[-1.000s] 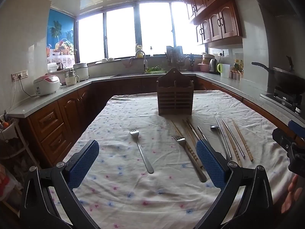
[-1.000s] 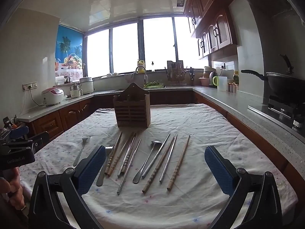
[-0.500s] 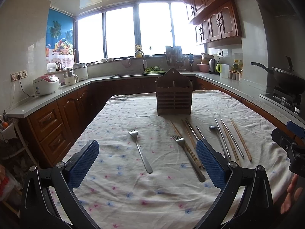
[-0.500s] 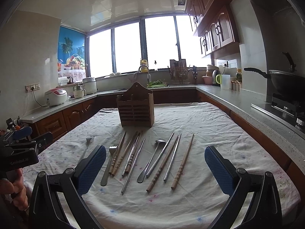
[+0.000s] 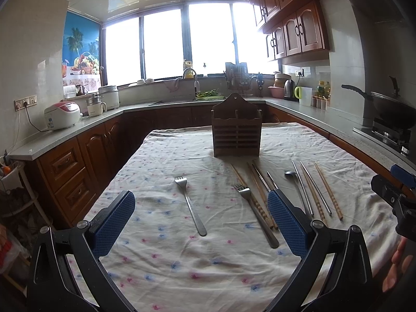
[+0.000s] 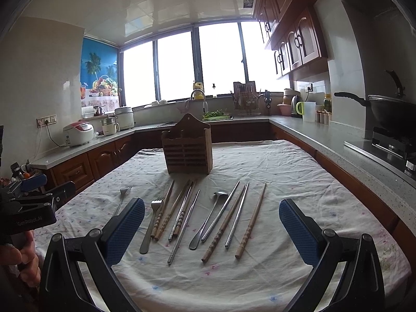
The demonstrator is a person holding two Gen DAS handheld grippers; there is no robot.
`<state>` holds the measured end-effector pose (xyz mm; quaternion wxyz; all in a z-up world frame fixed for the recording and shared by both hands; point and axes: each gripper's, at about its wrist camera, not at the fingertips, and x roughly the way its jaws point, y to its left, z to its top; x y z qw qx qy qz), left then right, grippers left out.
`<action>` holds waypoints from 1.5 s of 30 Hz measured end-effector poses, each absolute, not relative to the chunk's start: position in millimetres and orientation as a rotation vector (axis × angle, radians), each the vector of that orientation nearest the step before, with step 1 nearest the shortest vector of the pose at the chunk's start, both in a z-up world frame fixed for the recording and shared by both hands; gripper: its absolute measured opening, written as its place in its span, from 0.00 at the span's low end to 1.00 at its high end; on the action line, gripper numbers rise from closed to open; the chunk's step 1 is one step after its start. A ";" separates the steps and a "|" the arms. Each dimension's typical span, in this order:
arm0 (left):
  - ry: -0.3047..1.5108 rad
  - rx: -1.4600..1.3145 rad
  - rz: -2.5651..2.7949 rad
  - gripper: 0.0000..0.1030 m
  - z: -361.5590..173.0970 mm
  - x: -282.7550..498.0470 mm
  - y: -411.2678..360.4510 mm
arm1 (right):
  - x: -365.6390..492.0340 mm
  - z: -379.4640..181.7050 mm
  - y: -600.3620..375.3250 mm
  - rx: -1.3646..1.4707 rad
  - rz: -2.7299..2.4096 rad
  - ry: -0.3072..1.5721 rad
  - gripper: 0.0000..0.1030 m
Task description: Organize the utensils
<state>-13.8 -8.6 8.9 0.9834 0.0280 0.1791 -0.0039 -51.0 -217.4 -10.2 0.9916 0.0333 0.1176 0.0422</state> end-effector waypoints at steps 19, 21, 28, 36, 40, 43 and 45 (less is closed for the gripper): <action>0.371 0.055 -0.015 1.00 6.0 -10.2 -12.3 | -51.1 -10.3 -217.8 0.069 0.088 0.238 1.00; 0.373 0.054 -0.016 1.00 5.8 -9.4 -12.0 | -50.9 -10.3 -217.3 0.070 0.090 0.239 1.00; 0.380 0.054 -0.019 1.00 5.2 -7.7 -11.8 | -50.8 -10.3 -217.2 0.072 0.091 0.240 1.00; 0.440 0.009 -0.042 1.00 4.8 6.7 -7.1 | -42.2 -8.1 -217.6 0.076 0.103 0.268 1.00; 0.490 -0.018 -0.062 1.00 2.1 20.5 -5.3 | -35.6 -6.5 -218.7 0.082 0.110 0.285 1.00; 0.539 -0.045 -0.093 1.00 0.5 35.2 -4.1 | -28.6 -6.6 -221.6 0.097 0.118 0.309 1.00; 0.574 -0.071 -0.112 1.00 -0.5 46.4 -1.9 | -22.8 -6.7 -224.5 0.112 0.125 0.327 1.00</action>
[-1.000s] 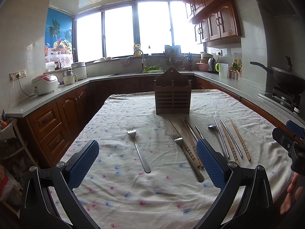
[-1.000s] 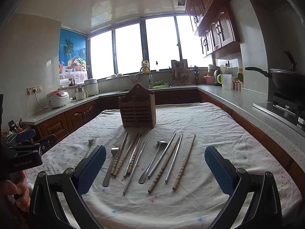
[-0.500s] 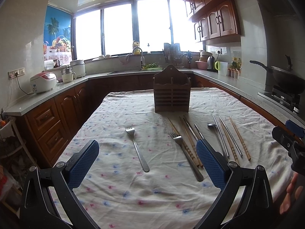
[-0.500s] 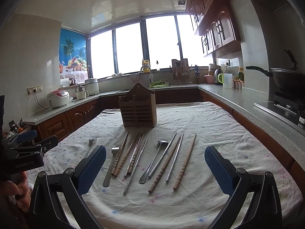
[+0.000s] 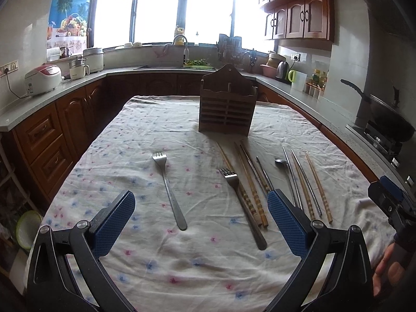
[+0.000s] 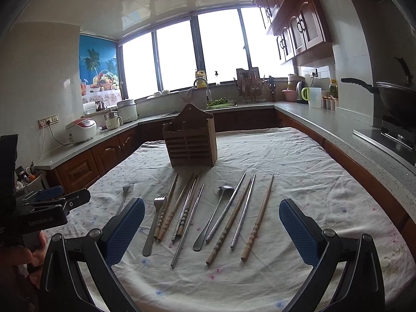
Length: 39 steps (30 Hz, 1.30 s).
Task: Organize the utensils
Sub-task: 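Close the left tool on a wooden chopstick while the right tool closes on a metal chopstick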
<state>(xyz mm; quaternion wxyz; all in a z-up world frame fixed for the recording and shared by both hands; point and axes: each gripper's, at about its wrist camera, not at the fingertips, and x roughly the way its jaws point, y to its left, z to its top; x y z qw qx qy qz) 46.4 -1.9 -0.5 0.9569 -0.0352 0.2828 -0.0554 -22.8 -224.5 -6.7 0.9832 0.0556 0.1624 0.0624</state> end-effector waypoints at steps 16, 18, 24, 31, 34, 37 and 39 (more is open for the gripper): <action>0.783 -0.141 -0.186 0.90 -5.2 150.7 -5.8 | 66.1 -4.4 -268.9 0.274 0.097 0.537 0.75; 0.802 -0.132 -0.201 0.88 -6.2 164.9 -10.6 | 81.2 -6.4 -275.3 0.292 0.089 0.573 0.65; 0.868 -0.105 -0.232 0.76 -11.6 206.5 -27.1 | 122.4 -11.6 -291.2 0.318 0.052 0.647 0.44; 0.954 -0.084 -0.250 0.54 -28.0 254.2 -43.8 | 167.7 -19.5 -283.4 0.312 0.074 0.719 0.35; 0.986 -0.087 -0.255 0.47 -35.6 272.3 -49.7 | 189.4 -26.8 -277.0 0.299 0.086 0.762 0.25; 1.012 -0.078 -0.258 0.47 -43.0 287.1 -55.5 | 211.6 -35.0 -271.8 0.293 0.100 0.802 0.19; 1.033 -0.072 -0.262 0.45 -49.1 295.6 -58.9 | 224.8 -40.9 -268.8 0.285 0.102 0.828 0.18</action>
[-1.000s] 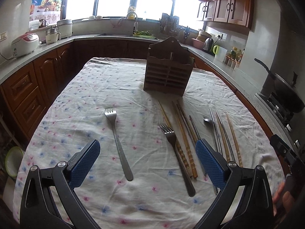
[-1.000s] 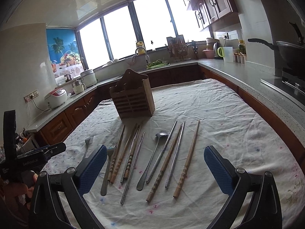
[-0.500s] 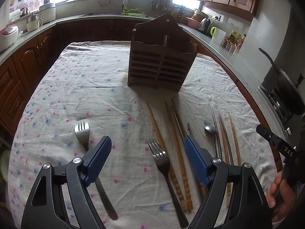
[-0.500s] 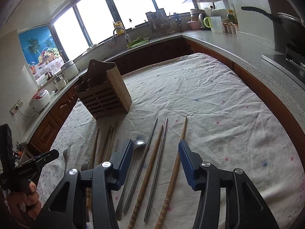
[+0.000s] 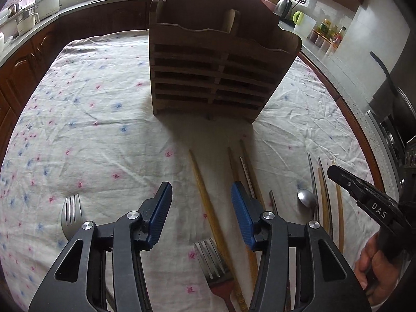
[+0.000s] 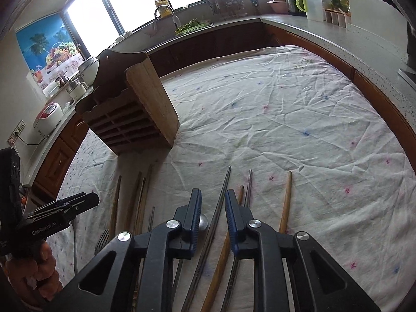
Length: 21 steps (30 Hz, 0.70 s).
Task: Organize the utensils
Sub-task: 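Close the left tool on a wooden chopstick while the right tool closes on a metal chopstick, then lift both held chopsticks upright and carry them over the wooden holder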
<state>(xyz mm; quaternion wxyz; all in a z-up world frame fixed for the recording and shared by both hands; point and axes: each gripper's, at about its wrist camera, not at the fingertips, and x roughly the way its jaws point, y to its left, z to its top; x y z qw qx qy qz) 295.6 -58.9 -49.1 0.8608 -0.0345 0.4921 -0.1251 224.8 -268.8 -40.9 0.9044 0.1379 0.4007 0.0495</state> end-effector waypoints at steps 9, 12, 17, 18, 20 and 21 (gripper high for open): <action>1.093 -0.017 -0.240 0.35 -71.5 322.1 -68.1 | 271.8 -69.1 -262.9 0.233 0.077 0.942 0.17; 1.072 0.064 -0.215 0.33 -72.0 321.9 -80.5 | 276.1 -69.5 -257.4 0.182 0.068 0.938 0.16; 1.038 0.116 -0.229 0.07 -71.2 319.4 -95.4 | 278.4 -70.5 -249.1 0.119 0.054 0.920 0.07; 1.038 0.109 -0.232 0.06 -70.6 319.6 -95.1 | 278.3 -70.6 -249.0 0.118 0.054 0.917 0.07; 1.047 0.063 -0.252 0.06 -70.1 322.6 -93.8 | 278.3 -70.3 -250.3 0.140 0.060 0.915 0.05; 1.054 0.035 -0.264 0.06 -70.0 323.8 -93.0 | 278.1 -69.9 -251.6 0.161 0.071 0.915 0.05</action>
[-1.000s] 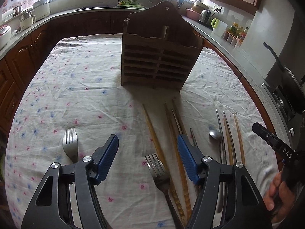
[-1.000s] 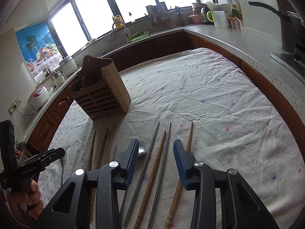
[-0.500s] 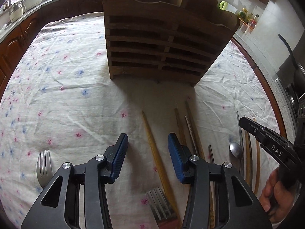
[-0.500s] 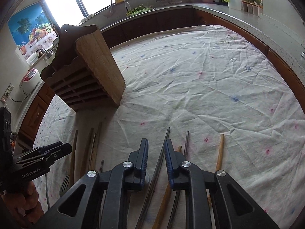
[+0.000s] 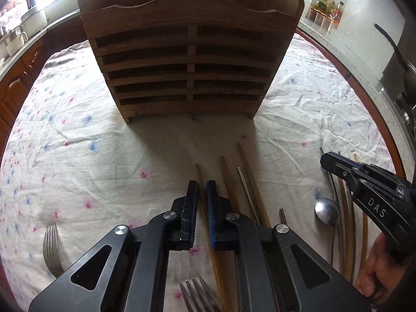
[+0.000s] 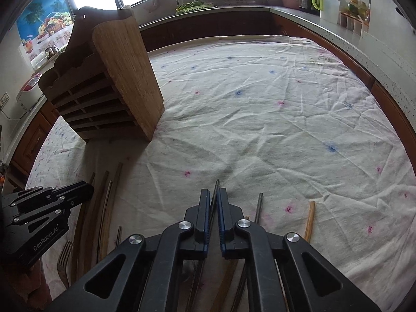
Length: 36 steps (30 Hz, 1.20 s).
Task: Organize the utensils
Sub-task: 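Lift both held chopsticks upright and carry them over the wooden holder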
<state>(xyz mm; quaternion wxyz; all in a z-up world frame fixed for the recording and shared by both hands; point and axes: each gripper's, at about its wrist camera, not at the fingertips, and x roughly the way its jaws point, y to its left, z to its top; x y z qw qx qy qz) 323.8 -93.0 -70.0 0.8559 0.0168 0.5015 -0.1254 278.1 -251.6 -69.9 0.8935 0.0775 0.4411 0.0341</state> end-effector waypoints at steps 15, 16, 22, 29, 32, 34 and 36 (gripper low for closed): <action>0.901 -0.151 -0.402 0.04 20.5 252.4 -34.5 | 225.1 0.9 -243.5 0.243 0.194 0.751 0.04; 0.885 -0.157 -0.408 0.04 28.0 245.8 -31.0 | 219.4 7.0 -242.5 0.242 0.202 0.736 0.04; 0.798 -0.212 -0.438 0.04 63.6 205.1 -9.1 | 183.4 39.0 -240.2 0.246 0.240 0.653 0.04; 0.696 -0.250 -0.459 0.04 95.5 171.0 10.6 | 143.5 78.8 -238.8 0.232 0.254 0.548 0.04; 0.652 -0.251 -0.459 0.04 106.2 160.8 16.7 | 131.5 93.9 -234.8 0.215 0.255 0.505 0.04; 0.629 -0.248 -0.458 0.04 110.7 159.1 18.7 | 128.3 102.3 -232.8 0.211 0.260 0.483 0.04; 0.615 -0.250 -0.455 0.04 114.5 159.3 21.1 | 128.3 109.4 -230.4 0.204 0.265 0.465 0.04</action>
